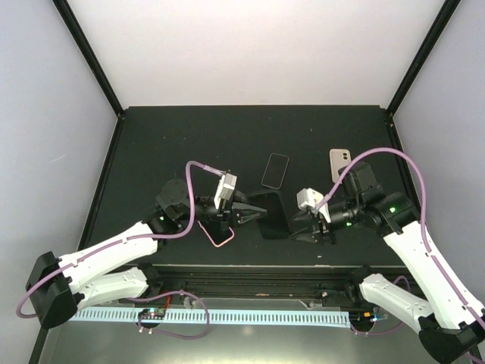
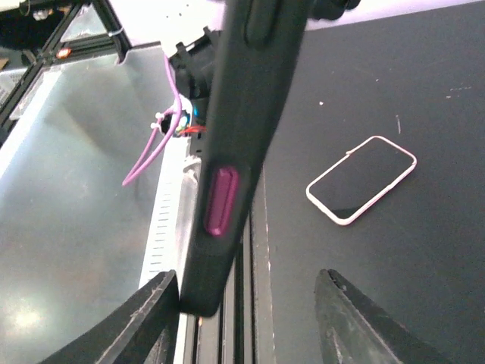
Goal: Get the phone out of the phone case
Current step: Pick up the phone at the center of the board, then remove the phone case from the phone.
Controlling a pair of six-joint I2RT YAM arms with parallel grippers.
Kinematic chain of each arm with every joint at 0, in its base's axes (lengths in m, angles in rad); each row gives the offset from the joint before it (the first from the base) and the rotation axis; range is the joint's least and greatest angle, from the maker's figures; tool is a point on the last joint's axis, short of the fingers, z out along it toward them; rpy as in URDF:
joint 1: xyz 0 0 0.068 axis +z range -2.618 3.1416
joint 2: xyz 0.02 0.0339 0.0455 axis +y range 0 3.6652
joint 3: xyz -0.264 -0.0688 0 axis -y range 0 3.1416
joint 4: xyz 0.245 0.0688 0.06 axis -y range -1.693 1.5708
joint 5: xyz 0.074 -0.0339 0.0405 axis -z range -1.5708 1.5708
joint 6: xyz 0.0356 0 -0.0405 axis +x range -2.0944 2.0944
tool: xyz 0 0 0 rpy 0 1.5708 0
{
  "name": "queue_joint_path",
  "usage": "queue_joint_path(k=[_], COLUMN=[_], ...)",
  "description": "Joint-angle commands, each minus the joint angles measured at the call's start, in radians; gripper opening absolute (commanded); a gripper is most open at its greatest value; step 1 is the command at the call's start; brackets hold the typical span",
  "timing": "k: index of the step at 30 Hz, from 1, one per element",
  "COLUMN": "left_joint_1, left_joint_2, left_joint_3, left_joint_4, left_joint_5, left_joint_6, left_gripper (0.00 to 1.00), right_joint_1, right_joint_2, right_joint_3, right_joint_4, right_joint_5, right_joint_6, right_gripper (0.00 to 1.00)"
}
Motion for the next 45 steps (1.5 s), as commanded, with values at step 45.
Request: queue_joint_path(k=[45], left_joint_1=[0.005], left_joint_2=[0.115], left_joint_3=[0.179], left_joint_4=[0.041], left_joint_5=[0.183], left_joint_6=[-0.113], left_gripper=[0.02], right_joint_1=[0.069], right_joint_2=[0.03], right_joint_3=[0.116], right_joint_4=[-0.289], right_joint_5=[0.052], right_joint_6=[-0.409], right_gripper=[0.4])
